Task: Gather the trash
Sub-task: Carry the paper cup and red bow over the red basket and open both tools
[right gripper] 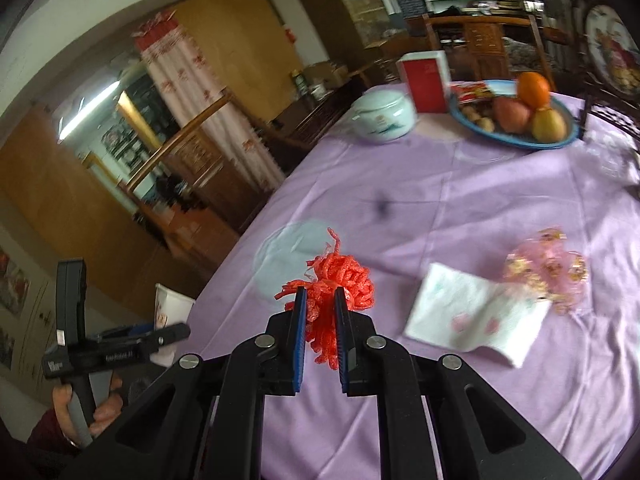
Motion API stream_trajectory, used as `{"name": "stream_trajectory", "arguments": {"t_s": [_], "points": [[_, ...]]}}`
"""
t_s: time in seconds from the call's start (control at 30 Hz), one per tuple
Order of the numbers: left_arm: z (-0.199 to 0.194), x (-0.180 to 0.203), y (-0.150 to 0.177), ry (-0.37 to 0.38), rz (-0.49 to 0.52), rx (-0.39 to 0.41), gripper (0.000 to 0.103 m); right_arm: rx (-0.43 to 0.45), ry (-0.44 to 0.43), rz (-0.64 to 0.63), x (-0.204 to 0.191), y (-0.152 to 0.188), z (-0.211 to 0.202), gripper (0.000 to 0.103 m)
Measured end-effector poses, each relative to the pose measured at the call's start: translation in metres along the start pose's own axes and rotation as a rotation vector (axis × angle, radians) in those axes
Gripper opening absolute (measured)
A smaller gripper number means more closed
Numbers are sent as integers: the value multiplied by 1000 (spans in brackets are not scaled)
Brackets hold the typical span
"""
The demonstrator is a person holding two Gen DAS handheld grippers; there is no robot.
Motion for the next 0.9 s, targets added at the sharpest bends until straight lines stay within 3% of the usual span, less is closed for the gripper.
{"name": "stream_trajectory", "arguments": {"t_s": [0.2, 0.47, 0.9], "points": [[-18, -73, 27, -70, -167, 9, 73, -58, -63, -109, -49, 1, 20, 13], [-43, -169, 87, -167, -419, -1, 73, -135, -137, -233, -110, 5, 46, 13], [-45, -231, 140, -193, -616, -52, 74, -205, -190, -387, -182, 23, 62, 13]]}}
Point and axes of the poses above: each gripper's, at about its wrist camera, not at the fingertips, and z roughly the way its jaws point, x to its right, y to its underside, the point moved 1 cm from there along z, roughly the way its jaws point
